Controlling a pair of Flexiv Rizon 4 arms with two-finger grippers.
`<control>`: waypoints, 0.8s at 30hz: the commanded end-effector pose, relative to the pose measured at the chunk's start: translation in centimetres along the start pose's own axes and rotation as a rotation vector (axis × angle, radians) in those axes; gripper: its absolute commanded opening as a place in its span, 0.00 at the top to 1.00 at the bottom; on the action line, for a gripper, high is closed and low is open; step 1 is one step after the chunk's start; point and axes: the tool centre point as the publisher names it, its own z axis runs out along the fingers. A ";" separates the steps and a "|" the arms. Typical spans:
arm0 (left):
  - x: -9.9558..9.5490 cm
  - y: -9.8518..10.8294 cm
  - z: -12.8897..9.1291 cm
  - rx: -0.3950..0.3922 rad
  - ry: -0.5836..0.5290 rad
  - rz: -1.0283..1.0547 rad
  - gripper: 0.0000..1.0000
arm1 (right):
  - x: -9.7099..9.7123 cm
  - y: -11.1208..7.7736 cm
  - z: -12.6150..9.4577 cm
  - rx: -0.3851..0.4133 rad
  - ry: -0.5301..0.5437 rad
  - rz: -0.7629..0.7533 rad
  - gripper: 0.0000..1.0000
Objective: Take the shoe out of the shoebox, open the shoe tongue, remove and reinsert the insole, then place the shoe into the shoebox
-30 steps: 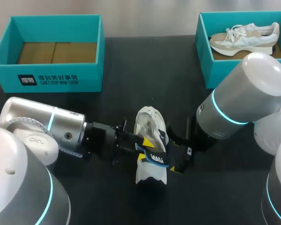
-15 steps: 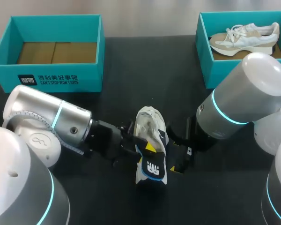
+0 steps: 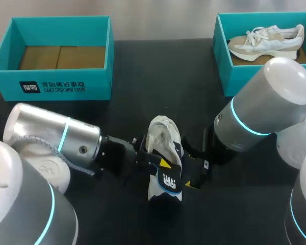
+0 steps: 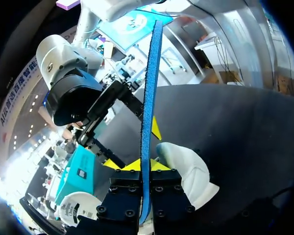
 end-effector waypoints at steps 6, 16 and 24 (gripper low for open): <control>1.2 1.0 0.7 0.030 -0.191 -0.004 1.00 | 0.2 0.0 0.1 0.001 -0.003 0.001 0.00; 0.7 2.3 0.8 0.075 -0.301 -0.011 1.00 | 0.2 0.0 0.1 0.001 -0.003 0.001 0.00; 0.4 4.4 1.1 0.099 -0.363 -0.038 1.00 | 0.2 0.0 0.1 0.001 -0.003 0.001 0.00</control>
